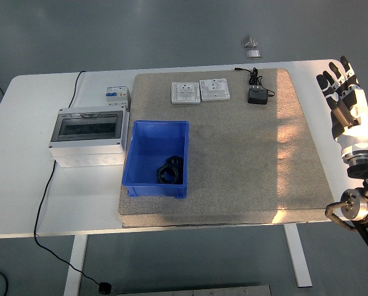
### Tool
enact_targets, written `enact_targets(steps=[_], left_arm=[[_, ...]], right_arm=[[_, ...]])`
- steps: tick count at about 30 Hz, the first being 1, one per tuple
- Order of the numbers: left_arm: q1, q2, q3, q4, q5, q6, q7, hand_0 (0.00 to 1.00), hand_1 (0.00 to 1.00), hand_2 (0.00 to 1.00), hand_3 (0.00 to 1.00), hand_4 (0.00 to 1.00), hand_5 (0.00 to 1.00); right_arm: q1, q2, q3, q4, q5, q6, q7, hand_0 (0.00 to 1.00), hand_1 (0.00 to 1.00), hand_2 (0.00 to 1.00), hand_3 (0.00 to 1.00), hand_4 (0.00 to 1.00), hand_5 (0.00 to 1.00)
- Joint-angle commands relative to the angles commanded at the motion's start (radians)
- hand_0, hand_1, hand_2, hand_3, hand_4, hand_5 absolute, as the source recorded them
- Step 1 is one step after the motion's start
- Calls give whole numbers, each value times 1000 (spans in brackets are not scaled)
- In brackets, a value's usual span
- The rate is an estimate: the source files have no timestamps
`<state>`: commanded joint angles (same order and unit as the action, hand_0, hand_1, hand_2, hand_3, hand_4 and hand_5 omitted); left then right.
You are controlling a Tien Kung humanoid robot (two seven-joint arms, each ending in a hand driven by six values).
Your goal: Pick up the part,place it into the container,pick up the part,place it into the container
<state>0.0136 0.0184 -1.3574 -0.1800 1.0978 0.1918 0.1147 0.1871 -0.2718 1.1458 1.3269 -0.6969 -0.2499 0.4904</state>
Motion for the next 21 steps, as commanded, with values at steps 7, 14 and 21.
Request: enact_targets(steps=[7, 14, 21], left_arm=[[0, 1, 1, 0, 10, -1, 1, 740, 713, 682, 778, 845, 998], [1, 3, 11, 0, 4, 0, -3, 741, 712, 684, 781, 845, 998], [0, 5, 18, 0, 2, -2, -3, 740, 712, 687, 783, 845, 998]], right_arm=[[-13, 20, -32, 26, -90, 13, -77, 861, 640, 906, 979, 997, 444], [-22, 23, 14, 38, -329, 10, -233, 767, 390, 882, 892, 986, 427], [-17, 22, 36, 40, -509, -14, -284, 774, 392, 850, 449, 943, 349]])
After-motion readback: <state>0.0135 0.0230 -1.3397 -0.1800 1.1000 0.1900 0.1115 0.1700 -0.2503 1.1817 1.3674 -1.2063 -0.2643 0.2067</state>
